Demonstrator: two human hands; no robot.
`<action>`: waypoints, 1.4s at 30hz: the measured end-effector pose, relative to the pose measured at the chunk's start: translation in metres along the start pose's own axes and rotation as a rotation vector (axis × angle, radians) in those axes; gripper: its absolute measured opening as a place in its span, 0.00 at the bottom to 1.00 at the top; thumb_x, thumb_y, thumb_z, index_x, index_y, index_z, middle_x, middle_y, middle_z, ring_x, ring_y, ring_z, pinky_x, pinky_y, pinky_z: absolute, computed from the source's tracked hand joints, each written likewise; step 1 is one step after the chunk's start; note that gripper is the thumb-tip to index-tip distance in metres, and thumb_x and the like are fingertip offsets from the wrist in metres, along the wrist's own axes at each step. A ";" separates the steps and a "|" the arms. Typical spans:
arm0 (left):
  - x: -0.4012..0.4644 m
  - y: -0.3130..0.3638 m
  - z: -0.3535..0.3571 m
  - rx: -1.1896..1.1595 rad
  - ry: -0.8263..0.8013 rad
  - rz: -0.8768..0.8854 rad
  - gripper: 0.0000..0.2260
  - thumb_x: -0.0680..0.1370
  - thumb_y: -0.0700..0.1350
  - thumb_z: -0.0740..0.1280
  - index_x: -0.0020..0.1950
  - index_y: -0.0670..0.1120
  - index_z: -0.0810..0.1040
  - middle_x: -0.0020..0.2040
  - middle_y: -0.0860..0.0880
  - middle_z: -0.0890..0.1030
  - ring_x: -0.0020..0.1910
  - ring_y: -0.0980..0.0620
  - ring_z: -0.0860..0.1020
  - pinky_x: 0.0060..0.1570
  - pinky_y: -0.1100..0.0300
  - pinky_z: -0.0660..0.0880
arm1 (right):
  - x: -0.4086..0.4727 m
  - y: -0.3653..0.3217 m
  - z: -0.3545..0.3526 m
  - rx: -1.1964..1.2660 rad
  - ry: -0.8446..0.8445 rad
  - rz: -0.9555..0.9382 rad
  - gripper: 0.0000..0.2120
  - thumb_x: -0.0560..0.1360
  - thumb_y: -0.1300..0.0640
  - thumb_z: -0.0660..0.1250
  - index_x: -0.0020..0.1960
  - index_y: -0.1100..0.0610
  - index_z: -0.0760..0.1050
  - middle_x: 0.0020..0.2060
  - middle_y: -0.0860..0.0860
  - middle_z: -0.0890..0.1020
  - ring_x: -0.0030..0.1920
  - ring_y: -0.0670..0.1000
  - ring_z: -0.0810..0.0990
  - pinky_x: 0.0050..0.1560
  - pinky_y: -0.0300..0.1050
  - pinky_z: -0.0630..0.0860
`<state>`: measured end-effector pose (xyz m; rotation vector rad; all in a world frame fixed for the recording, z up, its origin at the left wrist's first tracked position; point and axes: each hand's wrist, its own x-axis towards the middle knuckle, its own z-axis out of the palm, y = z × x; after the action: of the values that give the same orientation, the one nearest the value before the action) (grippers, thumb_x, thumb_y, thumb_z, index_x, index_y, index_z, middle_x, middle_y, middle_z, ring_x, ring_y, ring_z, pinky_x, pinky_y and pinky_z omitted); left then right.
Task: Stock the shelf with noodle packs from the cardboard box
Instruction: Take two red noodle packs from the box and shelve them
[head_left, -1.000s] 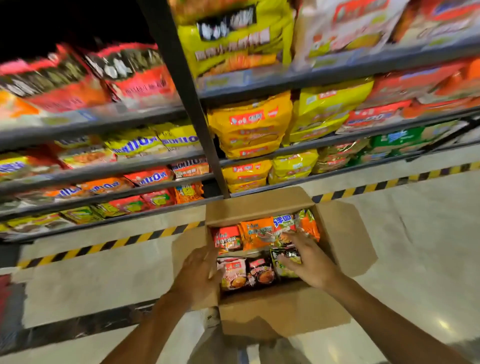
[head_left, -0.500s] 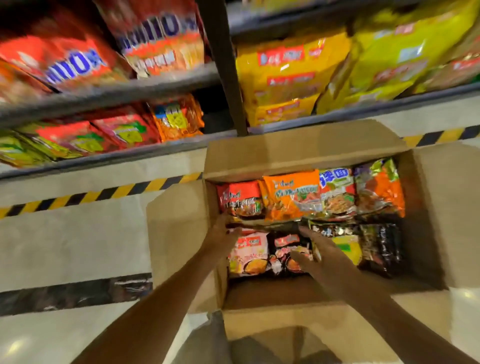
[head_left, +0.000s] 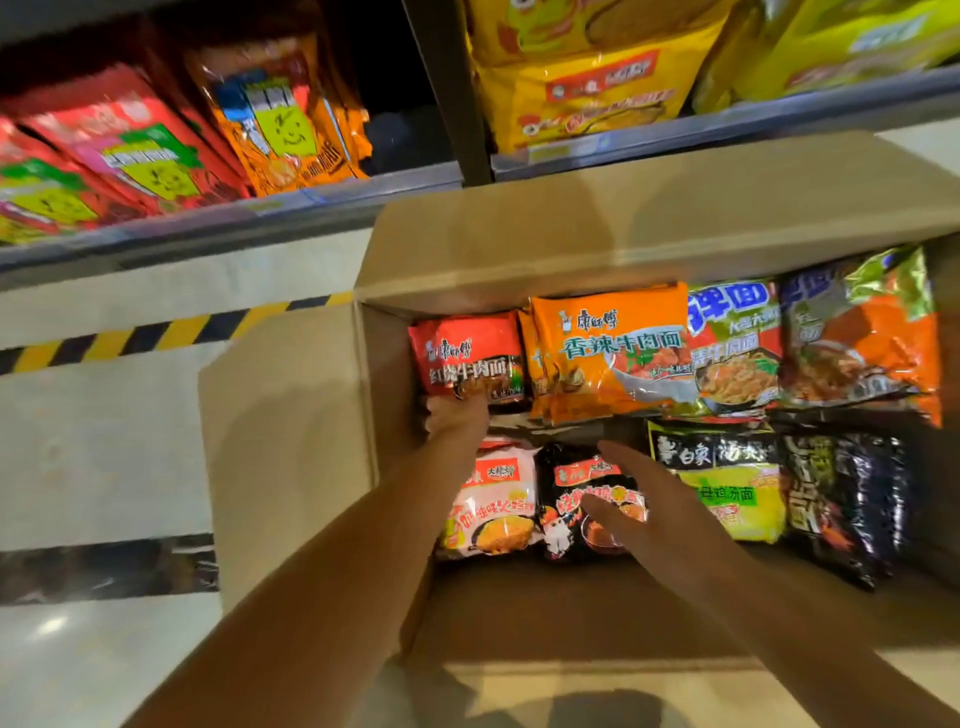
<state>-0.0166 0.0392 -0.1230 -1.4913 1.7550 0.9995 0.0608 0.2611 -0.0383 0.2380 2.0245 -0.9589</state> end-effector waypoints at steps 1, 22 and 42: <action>0.003 0.000 0.003 0.010 -0.002 -0.031 0.30 0.77 0.56 0.67 0.73 0.42 0.63 0.69 0.39 0.72 0.65 0.38 0.73 0.65 0.46 0.71 | 0.003 0.001 0.001 0.002 -0.005 -0.001 0.32 0.76 0.38 0.65 0.77 0.42 0.59 0.75 0.40 0.66 0.73 0.44 0.64 0.68 0.41 0.64; -0.035 0.002 -0.024 -0.103 -0.022 0.265 0.18 0.72 0.49 0.77 0.59 0.51 0.78 0.57 0.48 0.81 0.54 0.48 0.80 0.55 0.55 0.76 | -0.013 -0.032 0.010 -0.081 -0.028 -0.057 0.30 0.79 0.42 0.64 0.78 0.42 0.58 0.76 0.41 0.64 0.75 0.44 0.63 0.68 0.41 0.64; -0.135 0.027 -0.308 -0.196 -0.232 0.553 0.17 0.74 0.48 0.73 0.63 0.53 0.80 0.56 0.51 0.85 0.55 0.49 0.83 0.57 0.48 0.78 | 0.031 -0.164 0.016 0.125 -0.032 0.124 0.26 0.77 0.50 0.70 0.71 0.50 0.66 0.61 0.45 0.74 0.57 0.49 0.77 0.47 0.41 0.76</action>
<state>-0.0153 -0.1518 0.1546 -0.9518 1.9796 1.5891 -0.0280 0.1317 0.0211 0.4087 1.9000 -1.0053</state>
